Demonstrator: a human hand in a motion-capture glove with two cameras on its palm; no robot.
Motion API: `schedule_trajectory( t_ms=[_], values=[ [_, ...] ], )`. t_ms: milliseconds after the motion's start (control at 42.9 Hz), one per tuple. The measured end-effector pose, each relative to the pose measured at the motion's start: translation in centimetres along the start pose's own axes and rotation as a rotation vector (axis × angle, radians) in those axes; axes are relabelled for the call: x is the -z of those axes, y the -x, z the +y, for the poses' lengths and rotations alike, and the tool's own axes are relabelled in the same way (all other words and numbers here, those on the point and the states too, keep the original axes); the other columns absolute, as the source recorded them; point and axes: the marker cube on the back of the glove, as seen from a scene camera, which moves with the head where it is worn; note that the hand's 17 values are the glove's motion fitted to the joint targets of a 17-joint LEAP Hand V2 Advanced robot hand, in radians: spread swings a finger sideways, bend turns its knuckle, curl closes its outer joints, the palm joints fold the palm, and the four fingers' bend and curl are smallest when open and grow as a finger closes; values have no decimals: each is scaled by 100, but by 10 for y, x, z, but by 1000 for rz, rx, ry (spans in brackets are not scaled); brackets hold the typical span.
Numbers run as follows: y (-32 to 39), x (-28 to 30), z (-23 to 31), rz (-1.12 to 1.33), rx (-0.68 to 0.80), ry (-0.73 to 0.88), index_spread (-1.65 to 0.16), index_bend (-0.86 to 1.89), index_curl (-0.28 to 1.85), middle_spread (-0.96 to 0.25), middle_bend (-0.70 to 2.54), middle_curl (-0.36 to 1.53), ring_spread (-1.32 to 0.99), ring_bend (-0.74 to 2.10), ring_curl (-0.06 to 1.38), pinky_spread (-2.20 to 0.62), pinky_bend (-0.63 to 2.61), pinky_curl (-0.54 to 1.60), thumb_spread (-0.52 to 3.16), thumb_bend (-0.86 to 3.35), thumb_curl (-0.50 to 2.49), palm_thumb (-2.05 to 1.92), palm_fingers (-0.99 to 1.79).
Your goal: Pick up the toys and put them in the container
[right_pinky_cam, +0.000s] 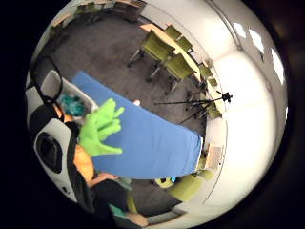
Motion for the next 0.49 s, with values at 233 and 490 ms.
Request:
schedule_trajectory(
  t_ms=[233, 490],
  values=[
    [-13, -45, -30, 115, -37, 37, -44, 18, 137, -38, 88, 71, -43, 114, 52, -49, 83, 40, 50, 22, 100, 61, 112],
    [-31, -96, -24, 179, -146, 235, -44, 5, 139, -39, 84, 71, -43, 112, 50, -48, 88, 41, 55, 13, 103, 49, 96]
  ],
)
